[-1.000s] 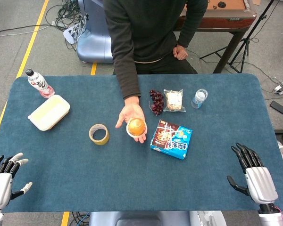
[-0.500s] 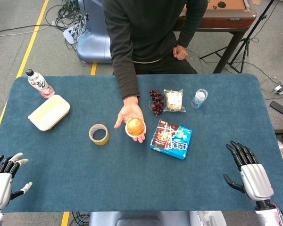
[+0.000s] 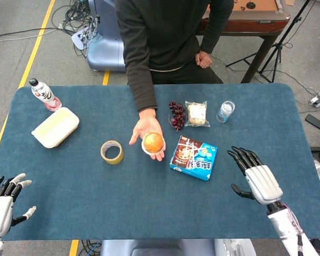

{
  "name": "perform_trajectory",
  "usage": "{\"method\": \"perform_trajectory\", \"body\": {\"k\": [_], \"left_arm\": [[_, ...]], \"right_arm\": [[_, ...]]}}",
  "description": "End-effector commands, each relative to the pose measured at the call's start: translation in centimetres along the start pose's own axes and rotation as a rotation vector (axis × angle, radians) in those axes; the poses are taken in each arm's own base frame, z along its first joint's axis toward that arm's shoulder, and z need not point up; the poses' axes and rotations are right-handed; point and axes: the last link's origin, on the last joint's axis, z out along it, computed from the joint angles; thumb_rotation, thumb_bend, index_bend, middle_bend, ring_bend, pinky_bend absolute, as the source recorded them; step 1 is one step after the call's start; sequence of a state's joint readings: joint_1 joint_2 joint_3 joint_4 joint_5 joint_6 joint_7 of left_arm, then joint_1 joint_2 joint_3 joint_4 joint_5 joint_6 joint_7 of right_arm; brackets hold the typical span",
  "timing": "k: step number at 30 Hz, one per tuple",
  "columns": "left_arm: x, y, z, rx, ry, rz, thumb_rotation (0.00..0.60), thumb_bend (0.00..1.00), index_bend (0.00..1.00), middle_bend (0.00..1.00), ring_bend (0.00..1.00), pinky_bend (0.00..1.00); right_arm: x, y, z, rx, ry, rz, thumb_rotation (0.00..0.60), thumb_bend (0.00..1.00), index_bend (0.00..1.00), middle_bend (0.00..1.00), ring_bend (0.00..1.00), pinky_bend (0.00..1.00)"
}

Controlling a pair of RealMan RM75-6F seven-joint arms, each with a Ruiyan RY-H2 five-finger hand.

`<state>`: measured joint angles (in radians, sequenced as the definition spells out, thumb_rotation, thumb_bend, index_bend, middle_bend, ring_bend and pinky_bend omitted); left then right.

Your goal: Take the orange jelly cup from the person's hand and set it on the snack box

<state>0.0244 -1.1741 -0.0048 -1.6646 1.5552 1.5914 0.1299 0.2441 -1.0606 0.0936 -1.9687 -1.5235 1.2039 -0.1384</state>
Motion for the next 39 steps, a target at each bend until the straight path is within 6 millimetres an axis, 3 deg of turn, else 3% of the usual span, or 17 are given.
{"method": "perform_trajectory", "body": {"k": [1, 5, 9, 13, 18, 30, 39], "left_arm": [[0.0, 0.0, 0.0, 0.001, 0.001, 0.0, 0.6, 0.17, 0.28, 0.16, 0.14, 0.03], [0.1, -0.2, -0.1, 0.004, 0.006, 0.0, 0.6, 0.17, 0.28, 0.16, 0.14, 0.03], [0.1, -0.2, -0.2, 0.004, 0.005, 0.0, 0.6, 0.17, 0.28, 0.17, 0.14, 0.03], [0.1, -0.2, -0.2, 0.003, 0.005, 0.0, 0.6, 0.17, 0.28, 0.17, 0.14, 0.03], [0.1, -0.3, -0.3, 0.007, 0.006, 0.0, 0.6, 0.17, 0.28, 0.17, 0.14, 0.03], [0.1, -0.5, -0.4, 0.013, 0.003, 0.0, 0.6, 0.17, 0.28, 0.16, 0.14, 0.03], [0.1, -0.7, -0.5, 0.021, 0.005, 0.002, 0.6, 0.17, 0.28, 0.17, 0.14, 0.03]], "right_arm": [[0.6, -1.8, 3.3, 0.061, -0.023, -0.002, 0.6, 0.26, 0.02, 0.05, 0.0, 0.09], [0.8, -3.6, 6.1, 0.11, -0.056, -0.021, 0.6, 0.26, 0.05, 0.06, 0.0, 0.09], [0.9, -4.7, 7.4, 0.134, -0.072, -0.03, 0.6, 0.26, 0.05, 0.06, 0.0, 0.09], [0.8, -7.5, 11.0, 0.19, -0.123, -0.057, 0.6, 0.26, 0.06, 0.07, 0.0, 0.09], [0.6, -9.6, 13.8, 0.209, -0.138, -0.083, 0.6, 0.18, 0.15, 0.14, 0.0, 0.09], [-1.0, -13.1, 18.2, 0.229, -0.19, -0.084, 0.6, 0.18, 0.16, 0.1, 0.0, 0.09], [-2.0, -14.3, 20.5, 0.218, -0.197, -0.071, 0.6, 0.18, 0.16, 0.1, 0.0, 0.09]]}}
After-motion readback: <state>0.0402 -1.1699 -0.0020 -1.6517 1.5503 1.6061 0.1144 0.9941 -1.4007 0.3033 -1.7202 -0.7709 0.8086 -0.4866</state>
